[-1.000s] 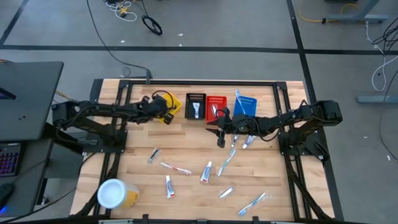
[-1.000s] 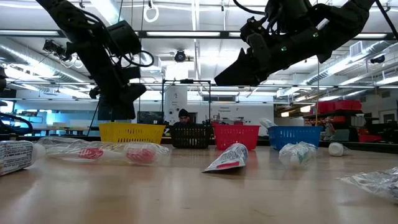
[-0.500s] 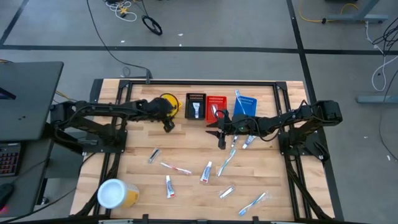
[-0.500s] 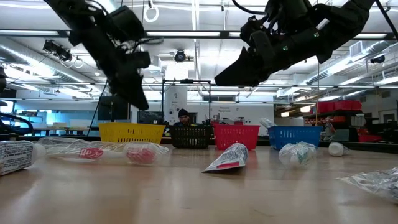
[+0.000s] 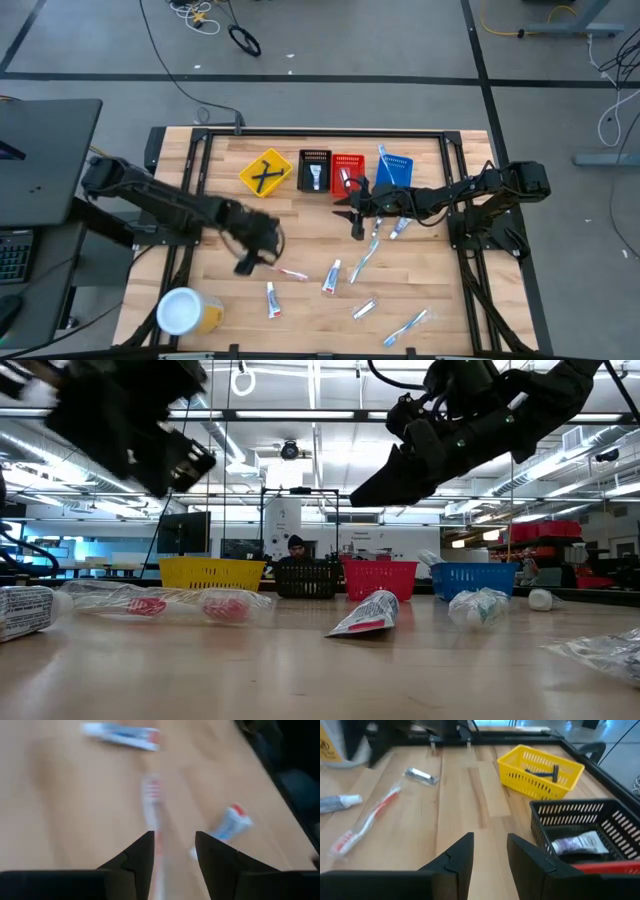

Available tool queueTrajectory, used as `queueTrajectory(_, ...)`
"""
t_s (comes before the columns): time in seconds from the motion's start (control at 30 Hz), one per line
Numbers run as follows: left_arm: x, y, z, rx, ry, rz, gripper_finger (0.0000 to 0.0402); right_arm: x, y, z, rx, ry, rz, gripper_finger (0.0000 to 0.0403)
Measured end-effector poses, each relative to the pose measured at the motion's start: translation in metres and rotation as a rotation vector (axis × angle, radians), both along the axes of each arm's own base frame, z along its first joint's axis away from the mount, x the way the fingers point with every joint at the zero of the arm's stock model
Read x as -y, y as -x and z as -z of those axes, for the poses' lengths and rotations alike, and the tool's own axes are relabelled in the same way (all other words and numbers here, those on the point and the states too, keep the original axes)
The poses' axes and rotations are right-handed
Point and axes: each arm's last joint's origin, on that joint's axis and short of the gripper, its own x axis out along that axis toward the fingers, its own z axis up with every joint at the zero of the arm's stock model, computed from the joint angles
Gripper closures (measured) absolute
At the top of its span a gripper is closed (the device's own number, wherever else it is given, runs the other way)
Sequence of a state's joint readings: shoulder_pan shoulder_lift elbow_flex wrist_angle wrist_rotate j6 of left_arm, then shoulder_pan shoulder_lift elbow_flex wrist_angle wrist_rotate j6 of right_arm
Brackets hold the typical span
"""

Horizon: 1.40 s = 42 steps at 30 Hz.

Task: Pick & Place Travel size toiletries
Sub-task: Put the white toothpaste into the black basket

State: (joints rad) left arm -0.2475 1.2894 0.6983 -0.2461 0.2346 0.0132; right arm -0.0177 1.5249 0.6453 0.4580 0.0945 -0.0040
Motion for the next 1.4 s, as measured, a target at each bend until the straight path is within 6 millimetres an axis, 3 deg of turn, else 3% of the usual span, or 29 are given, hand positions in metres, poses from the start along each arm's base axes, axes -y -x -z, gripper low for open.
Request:
queueTrajectory(0.27, 0.046, 0.001, 0.028, -0.002, -0.184, 0.157, 0.0218, 0.000, 0.002, 0.004, -0.032, -0.052, 0.024, 0.0277)
queueTrajectory(0.53, 0.071, -0.005, 0.064, -0.005, -0.251, 0.315, 0.0209, 0.000, 0.003, 0.005, -0.036, -0.126, 0.060, 0.0277)
queueTrajectory(0.77, 0.072, -0.008, 0.077, -0.049, -0.245, 0.345, 0.0215, 0.000, 0.003, 0.006, -0.046, -0.136, 0.066, 0.0277)
queueTrajectory(1.17, 0.067, -0.013, 0.078, -0.064, -0.213, 0.239, 0.0304, 0.000, 0.003, 0.006, -0.047, -0.132, 0.064, 0.0277)
queueTrajectory(1.4, 0.061, -0.017, 0.078, -0.059, -0.201, 0.211, 0.0323, 0.000, 0.003, 0.006, -0.047, -0.132, 0.064, 0.0277)
